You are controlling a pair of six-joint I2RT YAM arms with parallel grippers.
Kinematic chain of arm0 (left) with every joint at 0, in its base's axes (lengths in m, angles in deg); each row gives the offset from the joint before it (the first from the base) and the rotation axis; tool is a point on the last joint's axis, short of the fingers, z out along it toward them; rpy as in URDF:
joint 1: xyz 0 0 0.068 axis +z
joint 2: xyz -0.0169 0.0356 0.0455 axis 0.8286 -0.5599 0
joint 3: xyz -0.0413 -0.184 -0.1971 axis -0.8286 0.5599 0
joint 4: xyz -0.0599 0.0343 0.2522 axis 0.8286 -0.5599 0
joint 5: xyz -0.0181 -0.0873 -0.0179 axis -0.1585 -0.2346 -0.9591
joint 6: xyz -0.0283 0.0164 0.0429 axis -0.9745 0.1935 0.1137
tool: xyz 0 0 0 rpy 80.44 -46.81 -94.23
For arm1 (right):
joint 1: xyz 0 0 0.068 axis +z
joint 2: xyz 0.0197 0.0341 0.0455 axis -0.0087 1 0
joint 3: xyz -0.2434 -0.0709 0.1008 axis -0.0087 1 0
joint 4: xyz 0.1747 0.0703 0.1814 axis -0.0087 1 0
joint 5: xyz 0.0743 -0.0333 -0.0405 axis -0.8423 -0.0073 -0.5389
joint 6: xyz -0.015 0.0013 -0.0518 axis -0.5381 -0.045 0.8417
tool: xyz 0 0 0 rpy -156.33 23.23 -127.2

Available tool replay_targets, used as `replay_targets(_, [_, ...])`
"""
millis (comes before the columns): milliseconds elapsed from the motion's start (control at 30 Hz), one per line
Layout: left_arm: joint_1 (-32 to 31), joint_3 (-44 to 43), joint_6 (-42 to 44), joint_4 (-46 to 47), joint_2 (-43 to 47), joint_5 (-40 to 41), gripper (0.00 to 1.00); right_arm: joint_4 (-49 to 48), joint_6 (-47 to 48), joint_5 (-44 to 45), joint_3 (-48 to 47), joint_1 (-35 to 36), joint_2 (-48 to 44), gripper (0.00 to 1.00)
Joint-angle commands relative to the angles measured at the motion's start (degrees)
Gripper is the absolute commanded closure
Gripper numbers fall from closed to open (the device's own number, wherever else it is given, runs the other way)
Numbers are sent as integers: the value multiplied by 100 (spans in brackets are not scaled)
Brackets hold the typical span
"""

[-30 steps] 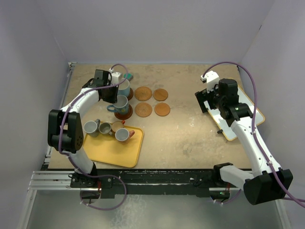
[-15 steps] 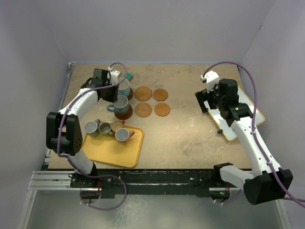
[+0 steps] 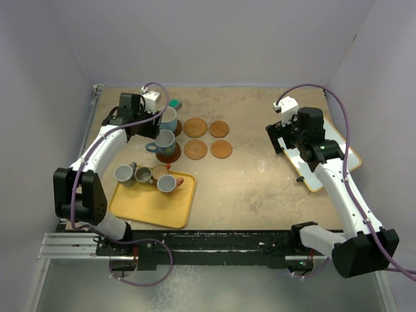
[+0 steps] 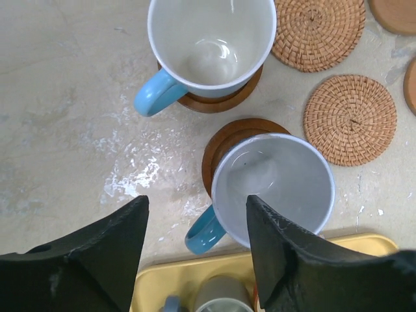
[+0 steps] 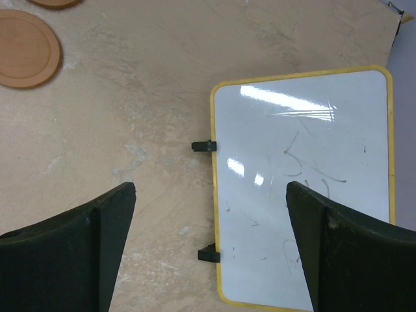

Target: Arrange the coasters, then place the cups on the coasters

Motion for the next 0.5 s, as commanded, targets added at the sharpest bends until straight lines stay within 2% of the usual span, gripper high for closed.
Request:
replay_targets(0, [73,207,183,354,547,96,37,-117,-11,-46,-93,-3,-13,0])
replay_targets(133, [109,409,269,433,880,47,31,-117,-5,-43,-88,-5,-9,0])
replay_targets(267, [109,654,601,521,1299,-355,29,-112,-3,-37,-85,-3,-3,0])
replay_targets(467, [109,1030,1311,461,1969,-1755,26,-112,4,-19,-85,-11,-22,0])
